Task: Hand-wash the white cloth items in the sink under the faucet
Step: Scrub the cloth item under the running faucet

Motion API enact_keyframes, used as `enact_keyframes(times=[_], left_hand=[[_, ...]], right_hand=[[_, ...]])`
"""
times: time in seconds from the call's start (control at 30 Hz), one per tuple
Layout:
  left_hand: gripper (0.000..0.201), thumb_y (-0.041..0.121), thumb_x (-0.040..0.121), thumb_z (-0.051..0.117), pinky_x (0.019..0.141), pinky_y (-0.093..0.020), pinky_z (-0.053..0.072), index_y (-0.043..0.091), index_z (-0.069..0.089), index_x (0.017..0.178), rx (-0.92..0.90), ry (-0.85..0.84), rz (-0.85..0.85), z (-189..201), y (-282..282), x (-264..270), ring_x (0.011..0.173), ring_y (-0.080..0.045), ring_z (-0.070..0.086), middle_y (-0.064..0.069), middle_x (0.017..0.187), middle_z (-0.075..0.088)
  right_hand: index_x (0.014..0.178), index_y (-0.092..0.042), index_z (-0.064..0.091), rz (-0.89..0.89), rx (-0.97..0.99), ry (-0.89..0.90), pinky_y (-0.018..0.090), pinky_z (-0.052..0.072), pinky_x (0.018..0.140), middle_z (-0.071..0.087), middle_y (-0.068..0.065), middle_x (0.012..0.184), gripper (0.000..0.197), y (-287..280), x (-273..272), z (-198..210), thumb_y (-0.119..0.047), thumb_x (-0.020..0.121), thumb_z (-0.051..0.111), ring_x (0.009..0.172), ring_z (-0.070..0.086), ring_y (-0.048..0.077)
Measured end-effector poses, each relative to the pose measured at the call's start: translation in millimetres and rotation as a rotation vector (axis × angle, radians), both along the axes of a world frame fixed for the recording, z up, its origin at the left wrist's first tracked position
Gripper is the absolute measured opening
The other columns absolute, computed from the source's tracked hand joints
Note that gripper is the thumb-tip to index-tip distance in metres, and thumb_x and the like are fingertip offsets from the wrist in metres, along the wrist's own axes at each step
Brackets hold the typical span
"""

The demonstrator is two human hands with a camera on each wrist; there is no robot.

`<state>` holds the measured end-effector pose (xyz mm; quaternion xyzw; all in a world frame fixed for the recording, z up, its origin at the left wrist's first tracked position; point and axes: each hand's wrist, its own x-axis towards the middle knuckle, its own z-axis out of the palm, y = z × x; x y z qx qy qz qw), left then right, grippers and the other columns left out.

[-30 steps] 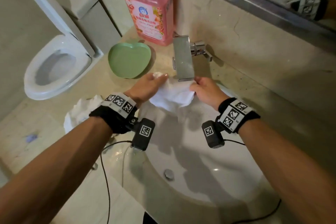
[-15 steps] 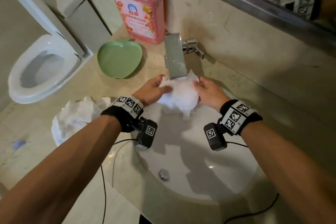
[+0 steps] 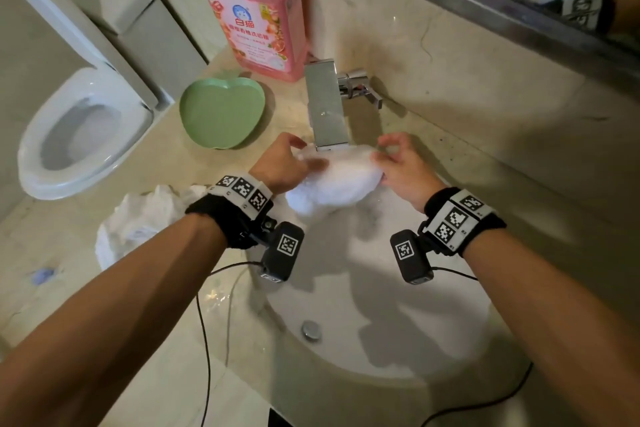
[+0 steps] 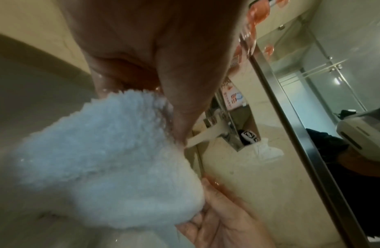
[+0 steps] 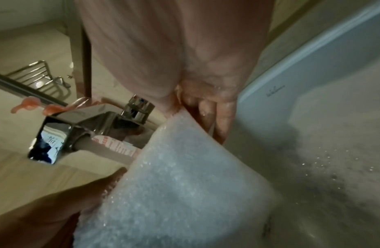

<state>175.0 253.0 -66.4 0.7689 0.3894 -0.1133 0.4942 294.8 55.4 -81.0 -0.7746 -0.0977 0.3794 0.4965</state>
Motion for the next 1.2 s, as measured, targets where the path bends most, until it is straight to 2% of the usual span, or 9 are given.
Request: enact_keyframes(times=[0.13,0.27,0.43,0.63,0.73,0.8,0.87,1.07,1.2], left_hand=[[0.103,0.022,0.061,0.091,0.094,-0.038,0.049,0.023,0.031,0.144,0.004,0.034,-0.268,10.6,7.2,-15.2,0.111,-0.022,0.054,-0.004,0.126,0.053],[0.065,0.012,0.079,0.070,0.097,-0.026,0.039,0.023,0.046,0.139,0.195,0.017,-0.470,11.1,2.3,-23.9,0.121,-0.023,0.052,-0.005,0.136,0.052],[0.047,0.036,0.086,0.072,0.091,-0.030,0.042,0.023,0.052,0.127,0.173,0.039,-0.299,3.6,0.5,-23.8,0.113,-0.021,0.053,-0.003,0.126,0.053],[0.045,0.046,0.085,0.071,0.084,-0.033,0.045,0.017,0.054,0.116,0.147,0.075,-0.032,-5.5,-13.5,1.3,0.101,-0.022,0.056,0.001,0.110,0.054],[0.031,0.032,0.093,0.064,0.083,-0.041,0.055,0.012,0.061,0.116,0.076,0.009,-0.029,-4.4,-19.1,15.3,0.097,-0.028,0.064,-0.006,0.115,0.065],[0.034,0.024,0.090,0.068,0.074,-0.038,0.057,0.013,0.063,0.122,-0.076,-0.055,0.001,-2.3,-19.7,18.2,0.092,-0.025,0.066,-0.008,0.114,0.069],[0.046,0.014,0.078,0.080,0.071,-0.029,0.055,0.016,0.065,0.121,-0.182,-0.131,0.007,1.4,-17.3,15.4,0.092,-0.019,0.066,-0.002,0.110,0.070],[0.044,0.024,0.088,0.070,0.086,-0.022,0.039,0.020,0.061,0.131,0.300,-0.033,-0.348,7.3,-10.4,2.4,0.116,-0.025,0.059,-0.005,0.125,0.064],[0.032,0.031,0.099,0.055,0.090,-0.027,0.035,0.013,0.063,0.124,0.390,-0.031,-0.414,12.6,6.5,-11.9,0.104,-0.026,0.052,-0.008,0.110,0.046]], right_hand=[[0.106,-0.025,0.051,0.114,0.035,-0.064,0.042,0.047,0.076,0.062,0.008,0.107,0.015,10.4,-7.2,9.8,-0.015,0.096,0.058,0.089,0.058,0.028],[0.111,-0.025,0.057,0.487,-0.140,-0.218,0.024,0.046,0.076,0.060,0.000,0.116,0.041,10.8,-14.9,11.2,-0.007,0.078,0.074,0.095,0.060,0.017],[0.111,-0.019,0.062,0.448,-0.183,-0.338,0.026,0.038,0.071,0.062,0.000,0.105,0.022,4.1,-11.2,9.9,-0.010,0.092,0.061,0.095,0.058,0.021],[0.108,-0.032,0.059,0.108,-0.073,-0.264,0.045,0.061,0.068,0.070,0.001,0.105,0.026,-10.8,-4.1,13.4,-0.016,0.090,0.067,0.091,0.069,0.027],[0.110,-0.040,0.063,0.116,-0.026,-0.303,0.021,0.048,0.052,0.069,-0.021,0.086,0.029,-17.8,1.1,12.5,-0.015,0.094,0.063,0.063,0.061,-0.001],[0.120,-0.032,0.066,0.124,-0.032,-0.275,0.028,0.056,0.075,0.069,-0.015,0.106,0.036,-20.8,3.5,11.7,-0.015,0.088,0.071,0.086,0.066,0.001],[0.130,-0.022,0.062,0.143,-0.089,-0.267,0.041,0.051,0.098,0.066,0.002,0.124,0.056,-22.4,5.6,13.0,-0.008,0.078,0.079,0.111,0.063,0.021],[0.123,-0.015,0.068,0.219,-0.179,-0.459,0.024,0.044,0.087,0.069,0.001,0.113,0.043,-7.4,-4.7,19.2,-0.012,0.080,0.075,0.097,0.060,0.015],[0.106,-0.014,0.073,0.268,-0.191,-0.554,0.026,0.040,0.073,0.068,0.000,0.092,0.022,9.7,-12.7,23.3,-0.023,0.085,0.073,0.086,0.060,0.019]])
